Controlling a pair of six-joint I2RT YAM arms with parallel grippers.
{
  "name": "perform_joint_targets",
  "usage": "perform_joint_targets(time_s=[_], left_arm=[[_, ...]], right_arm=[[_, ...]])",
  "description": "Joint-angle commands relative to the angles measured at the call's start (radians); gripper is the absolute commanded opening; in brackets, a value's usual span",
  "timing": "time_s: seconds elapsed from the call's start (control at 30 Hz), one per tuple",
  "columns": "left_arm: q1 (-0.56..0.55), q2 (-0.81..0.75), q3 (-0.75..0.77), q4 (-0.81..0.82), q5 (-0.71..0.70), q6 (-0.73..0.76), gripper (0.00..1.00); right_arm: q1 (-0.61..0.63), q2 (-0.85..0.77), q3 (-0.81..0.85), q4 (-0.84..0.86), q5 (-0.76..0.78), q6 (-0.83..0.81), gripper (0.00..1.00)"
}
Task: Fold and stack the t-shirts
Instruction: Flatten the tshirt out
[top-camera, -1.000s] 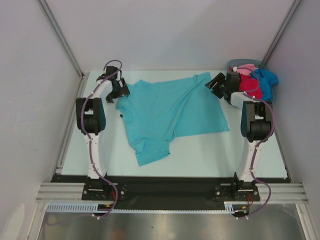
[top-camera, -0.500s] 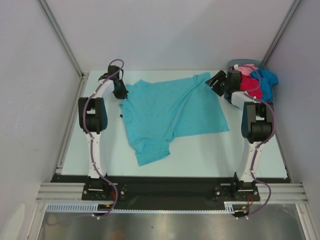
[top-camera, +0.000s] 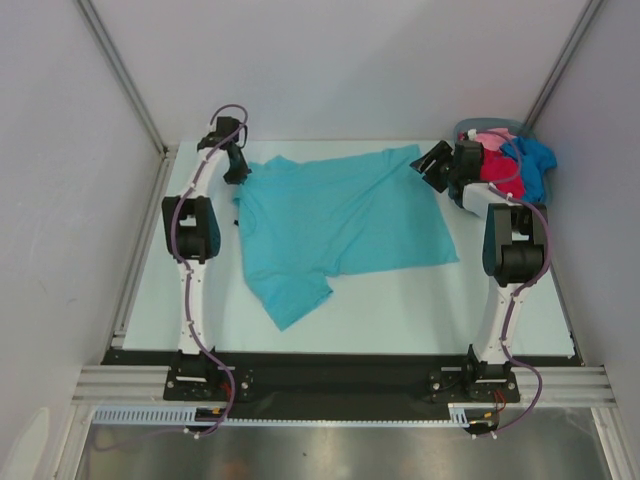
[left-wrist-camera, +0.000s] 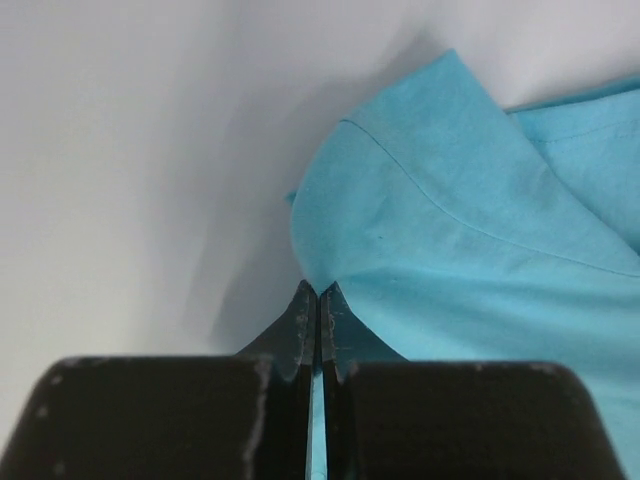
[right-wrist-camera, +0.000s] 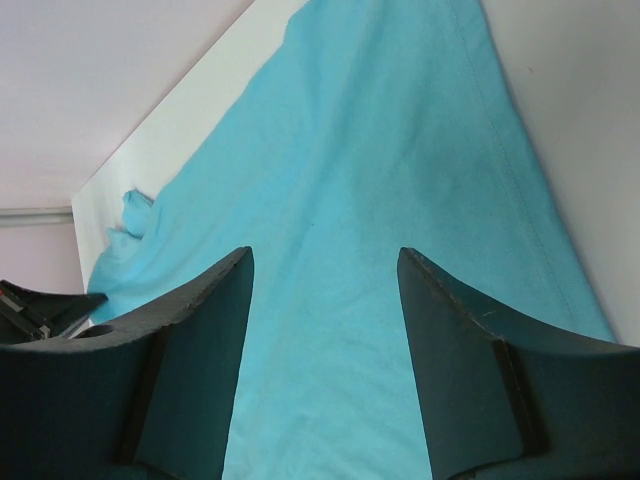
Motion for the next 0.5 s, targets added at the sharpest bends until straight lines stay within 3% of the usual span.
perform_joint_targets(time_s=[0.0, 0.23, 0.47], left_arm=[[0.021, 0.013, 0.085, -0.029, -0.079, 0.013, 0.00], [0.046, 0.027, 0.180, 0.005, -0.050, -0.027, 0.01], [0.046, 0.025, 0.206, 0.080, 0.076, -0.047, 0.05]], right_arm=[[-0.002, -0.063, -0.016, 0.048, -0.016, 0.014, 0.64], [-0.003, -0.115, -0.102, 0.129, -0.039, 0.031, 0.64], [-0.003, -0.157, -0.192, 0.242, -0.056, 0.068, 0.63]])
